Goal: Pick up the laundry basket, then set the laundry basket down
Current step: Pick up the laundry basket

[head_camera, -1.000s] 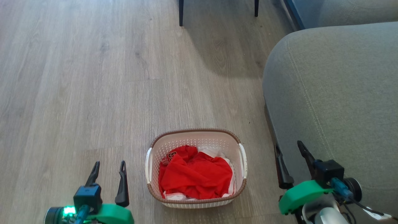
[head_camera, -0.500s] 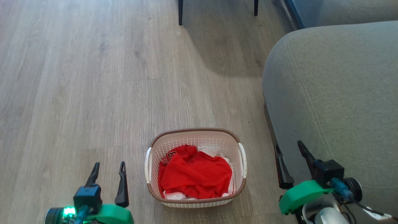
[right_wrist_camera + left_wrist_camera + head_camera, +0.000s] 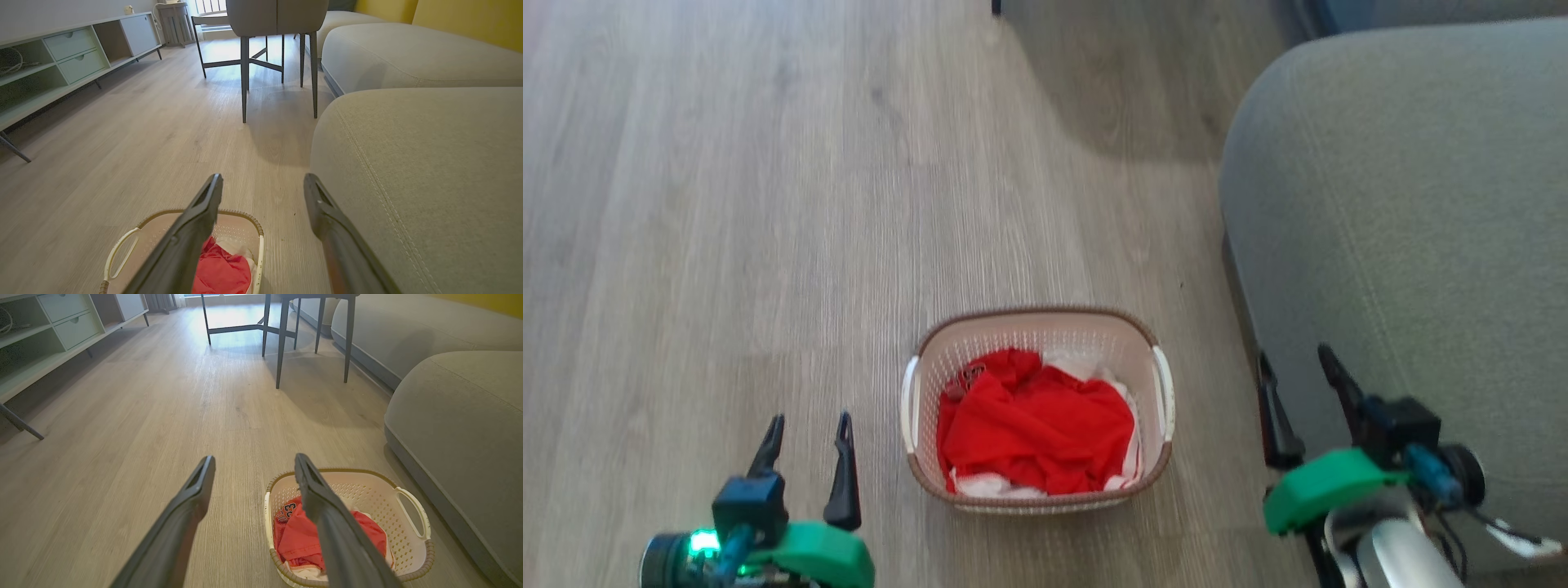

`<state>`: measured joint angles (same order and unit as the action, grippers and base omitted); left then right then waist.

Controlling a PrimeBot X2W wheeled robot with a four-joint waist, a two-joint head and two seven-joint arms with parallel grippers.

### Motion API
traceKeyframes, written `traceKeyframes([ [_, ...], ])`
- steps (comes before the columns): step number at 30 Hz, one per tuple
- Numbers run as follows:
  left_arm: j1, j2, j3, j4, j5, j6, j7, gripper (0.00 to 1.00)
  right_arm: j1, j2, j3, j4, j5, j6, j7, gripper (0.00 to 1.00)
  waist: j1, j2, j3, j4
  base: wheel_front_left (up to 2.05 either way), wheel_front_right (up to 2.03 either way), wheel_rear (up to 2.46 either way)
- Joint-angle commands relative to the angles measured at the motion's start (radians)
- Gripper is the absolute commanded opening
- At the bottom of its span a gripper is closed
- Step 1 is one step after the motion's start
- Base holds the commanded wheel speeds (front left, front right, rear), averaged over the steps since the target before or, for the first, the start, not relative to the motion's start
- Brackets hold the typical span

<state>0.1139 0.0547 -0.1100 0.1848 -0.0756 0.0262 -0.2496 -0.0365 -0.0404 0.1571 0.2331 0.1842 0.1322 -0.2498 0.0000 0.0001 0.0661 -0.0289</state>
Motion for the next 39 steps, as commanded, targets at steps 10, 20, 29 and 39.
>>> traceKeyframes([
  [10, -0.233, -0.004, 0.012, 0.063, -0.046, -0.007, -0.012, 1.0, -0.221, -0.01, -0.013, 0.041, -0.026, -0.002, -0.012, 1.0, 0.0, -0.0001, 0.258, 0.018, 0.0, 0.0, 0.0],
  [20, -0.429, -0.004, -0.027, 0.167, -0.071, -0.003, -0.012, 1.0, -0.379, -0.01, -0.04, 0.122, -0.038, -0.002, -0.012, 1.0, 0.0, -0.0001, 0.477, 0.039, 0.0, 0.0, 0.0],
  [29, -0.6, -0.004, -0.068, 0.303, -0.107, -0.008, -0.012, 1.0, -0.49, -0.01, -0.039, 0.219, -0.024, -0.002, -0.012, 1.0, 0.0, -0.0001, 0.651, 0.052, 0.0, 0.0, 0.0],
  [39, -0.741, -0.004, -0.146, 0.475, -0.157, -0.008, -0.012, 1.0, -0.586, -0.01, -0.039, 0.336, -0.025, -0.002, -0.012, 1.0, 0.0, -0.0001, 0.787, 0.076, 0.0, 0.0, 0.0],
])
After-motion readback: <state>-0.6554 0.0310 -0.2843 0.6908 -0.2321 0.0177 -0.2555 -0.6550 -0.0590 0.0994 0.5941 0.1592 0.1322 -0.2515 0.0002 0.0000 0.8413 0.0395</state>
